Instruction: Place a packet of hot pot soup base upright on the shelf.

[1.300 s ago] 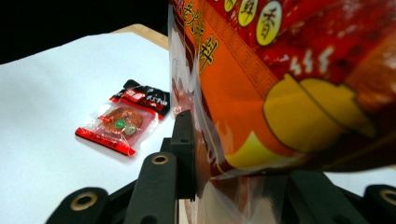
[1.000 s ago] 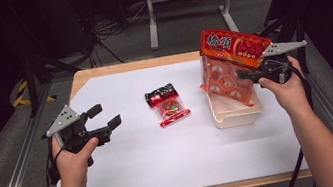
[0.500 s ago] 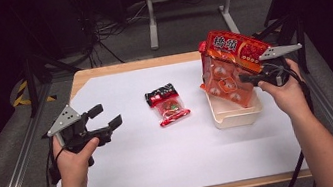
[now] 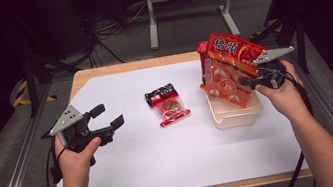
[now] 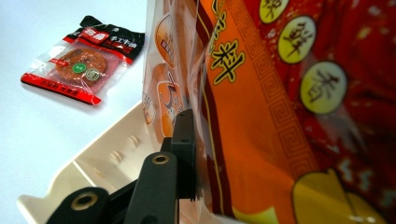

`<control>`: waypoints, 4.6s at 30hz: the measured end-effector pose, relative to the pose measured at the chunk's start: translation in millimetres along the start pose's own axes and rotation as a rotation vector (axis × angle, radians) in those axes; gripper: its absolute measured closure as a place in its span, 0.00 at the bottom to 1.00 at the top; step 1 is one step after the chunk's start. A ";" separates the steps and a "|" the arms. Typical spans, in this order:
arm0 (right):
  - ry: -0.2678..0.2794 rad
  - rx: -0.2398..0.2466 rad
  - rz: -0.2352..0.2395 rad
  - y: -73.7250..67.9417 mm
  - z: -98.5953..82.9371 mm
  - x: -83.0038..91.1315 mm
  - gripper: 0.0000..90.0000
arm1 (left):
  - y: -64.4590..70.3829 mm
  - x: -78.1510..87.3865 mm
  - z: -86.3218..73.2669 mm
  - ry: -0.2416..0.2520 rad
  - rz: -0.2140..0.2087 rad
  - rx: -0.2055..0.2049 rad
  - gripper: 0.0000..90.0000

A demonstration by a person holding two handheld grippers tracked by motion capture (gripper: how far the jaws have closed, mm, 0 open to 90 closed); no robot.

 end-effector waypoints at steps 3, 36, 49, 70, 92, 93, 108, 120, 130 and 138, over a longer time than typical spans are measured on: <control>-0.006 0.003 -0.014 -1.8 2.4 3.5 0.78 | -0.3 -0.4 -0.1 -0.002 -0.001 0.000 0.21; -0.098 0.032 -0.129 -22.8 7.7 8.4 0.78 | -4.2 3.0 -3.3 0.001 0.003 0.013 0.21; -0.110 -0.102 0.039 14.7 -13.0 -19.6 0.77 | -3.5 -0.2 -2.9 0.006 -0.009 0.019 0.21; 0.082 -0.149 0.064 25.3 -20.8 22.5 0.42 | -5.0 -6.7 -4.7 -0.006 -0.017 0.028 0.21; 0.192 -0.075 0.166 -14.3 -41.4 79.2 0.46 | -4.3 -37.0 -8.3 -0.075 -0.003 0.002 0.17; 0.191 -0.066 0.180 -18.4 -42.3 78.8 0.48 | -3.6 -41.3 -9.2 -0.079 0.006 0.001 0.17; 0.197 -0.006 0.287 -51.6 -48.5 64.2 0.47 | -7.7 -87.2 -25.6 -0.143 -0.015 0.017 0.14; 0.188 0.019 0.314 -62.2 -51.8 53.5 0.44 | -17.7 -126.2 -41.0 -0.162 0.016 0.023 0.21; 0.164 0.035 0.313 -69.5 -55.5 46.4 0.44 | -31.1 -145.3 -40.9 -0.215 0.044 -0.007 0.25; 0.163 0.037 0.302 -72.2 -58.2 42.8 0.45 | -41.6 -160.9 -36.0 -0.236 0.049 -0.031 0.25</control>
Point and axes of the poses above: each handheld gripper's, and its own axes: x roughly backward along the jaws, z roughly out of its top, y roughly to its right, the point moved 2 cm from there along -x, roughly forward along the jaws, and after that the axes turned 15 degrees about -x, right-handed, at the moved point
